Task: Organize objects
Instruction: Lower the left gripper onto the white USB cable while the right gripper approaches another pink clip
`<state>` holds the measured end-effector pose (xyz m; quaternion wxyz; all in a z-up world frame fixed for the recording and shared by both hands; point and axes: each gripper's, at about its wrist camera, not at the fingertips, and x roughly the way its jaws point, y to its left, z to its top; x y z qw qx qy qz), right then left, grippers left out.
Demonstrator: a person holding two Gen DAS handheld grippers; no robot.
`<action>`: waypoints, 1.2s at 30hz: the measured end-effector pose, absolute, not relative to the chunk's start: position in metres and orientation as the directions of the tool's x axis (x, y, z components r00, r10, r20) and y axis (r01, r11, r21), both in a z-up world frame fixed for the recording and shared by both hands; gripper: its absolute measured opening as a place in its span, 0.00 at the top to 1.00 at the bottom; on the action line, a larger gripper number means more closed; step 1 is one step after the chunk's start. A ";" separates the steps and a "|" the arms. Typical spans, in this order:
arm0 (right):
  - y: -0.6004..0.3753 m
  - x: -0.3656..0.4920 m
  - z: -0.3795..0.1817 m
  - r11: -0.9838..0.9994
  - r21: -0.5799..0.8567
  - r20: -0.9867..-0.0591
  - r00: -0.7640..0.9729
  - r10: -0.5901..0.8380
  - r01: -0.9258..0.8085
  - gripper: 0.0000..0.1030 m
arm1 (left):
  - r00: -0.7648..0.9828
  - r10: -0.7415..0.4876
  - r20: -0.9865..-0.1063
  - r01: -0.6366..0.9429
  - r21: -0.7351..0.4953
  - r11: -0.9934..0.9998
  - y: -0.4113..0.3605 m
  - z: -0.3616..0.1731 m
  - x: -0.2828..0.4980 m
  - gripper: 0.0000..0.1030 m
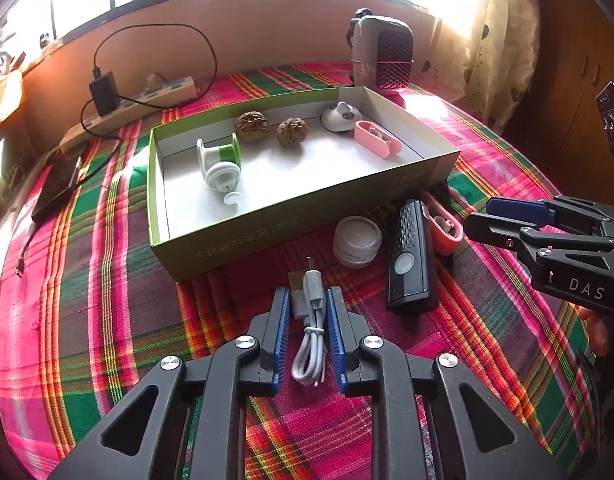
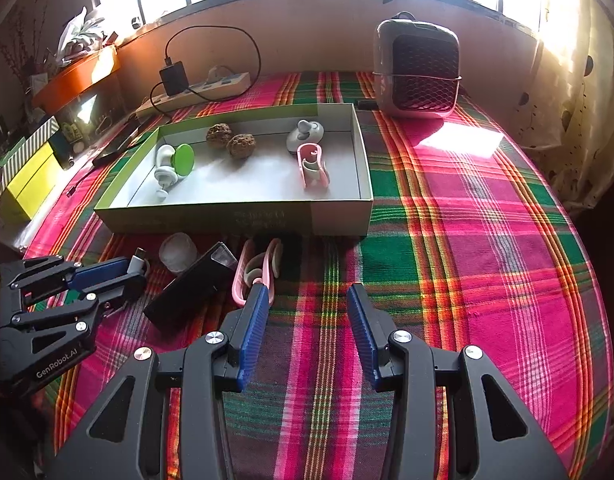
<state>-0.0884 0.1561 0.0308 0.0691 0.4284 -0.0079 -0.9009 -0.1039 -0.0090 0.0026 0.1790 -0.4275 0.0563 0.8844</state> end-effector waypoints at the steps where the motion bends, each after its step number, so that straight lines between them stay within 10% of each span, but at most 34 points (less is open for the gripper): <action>1: 0.155 -0.089 0.031 -0.990 0.073 -0.770 -0.624 -0.133 0.121 0.59 | -0.573 0.264 -0.776 -0.355 -0.055 -0.933 -0.011 0.003 -0.104 0.84; 36: 0.131 -0.111 0.017 -0.982 -0.009 -0.784 -0.611 -0.109 0.187 0.54 | -0.598 0.239 -0.765 -0.278 -0.081 -0.957 -0.039 0.002 -0.104 0.84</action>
